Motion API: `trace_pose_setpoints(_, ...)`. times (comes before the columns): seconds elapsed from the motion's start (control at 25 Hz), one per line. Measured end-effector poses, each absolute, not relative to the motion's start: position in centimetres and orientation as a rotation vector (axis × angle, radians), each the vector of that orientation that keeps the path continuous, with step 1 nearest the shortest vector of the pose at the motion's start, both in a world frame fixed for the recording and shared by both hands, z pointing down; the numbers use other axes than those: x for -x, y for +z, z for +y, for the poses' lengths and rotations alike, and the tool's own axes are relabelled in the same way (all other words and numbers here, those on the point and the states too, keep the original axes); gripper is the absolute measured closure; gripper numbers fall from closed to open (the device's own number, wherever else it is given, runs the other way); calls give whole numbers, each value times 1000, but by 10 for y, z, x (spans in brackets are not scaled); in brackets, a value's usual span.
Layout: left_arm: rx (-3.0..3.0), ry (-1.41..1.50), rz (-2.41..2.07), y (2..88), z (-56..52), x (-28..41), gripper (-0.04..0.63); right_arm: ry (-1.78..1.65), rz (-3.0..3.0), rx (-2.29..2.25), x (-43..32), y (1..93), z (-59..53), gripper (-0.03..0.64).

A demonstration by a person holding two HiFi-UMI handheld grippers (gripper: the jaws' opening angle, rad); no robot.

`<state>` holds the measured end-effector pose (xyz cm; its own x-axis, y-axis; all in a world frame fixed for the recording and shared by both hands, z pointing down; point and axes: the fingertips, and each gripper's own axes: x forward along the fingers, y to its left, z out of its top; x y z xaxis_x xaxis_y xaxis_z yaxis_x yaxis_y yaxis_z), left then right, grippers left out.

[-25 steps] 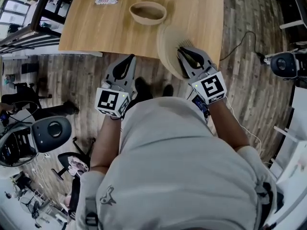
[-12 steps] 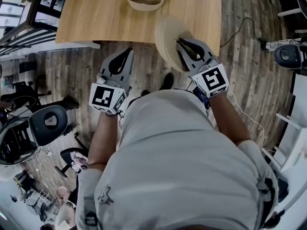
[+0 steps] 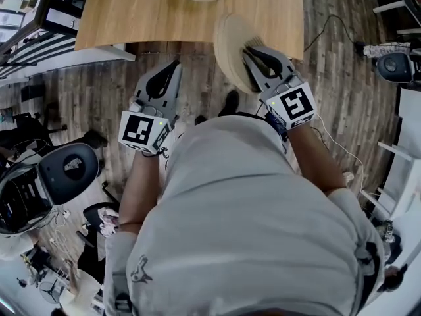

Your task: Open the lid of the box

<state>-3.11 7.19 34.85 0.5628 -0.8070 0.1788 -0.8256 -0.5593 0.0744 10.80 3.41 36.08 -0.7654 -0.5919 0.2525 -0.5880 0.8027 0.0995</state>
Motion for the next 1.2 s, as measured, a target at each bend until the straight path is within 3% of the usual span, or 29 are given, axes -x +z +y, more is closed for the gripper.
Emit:
trace_pose_setpoints(0.64,-2725,161,-1338,320,180,46,589,-60,-2709,-966,-93,343,148,581)
trace_pose_setpoints(1.2,-2732,165,-1342,334,196,70,589,-44,-2722,-1010,-79,350,172,581)
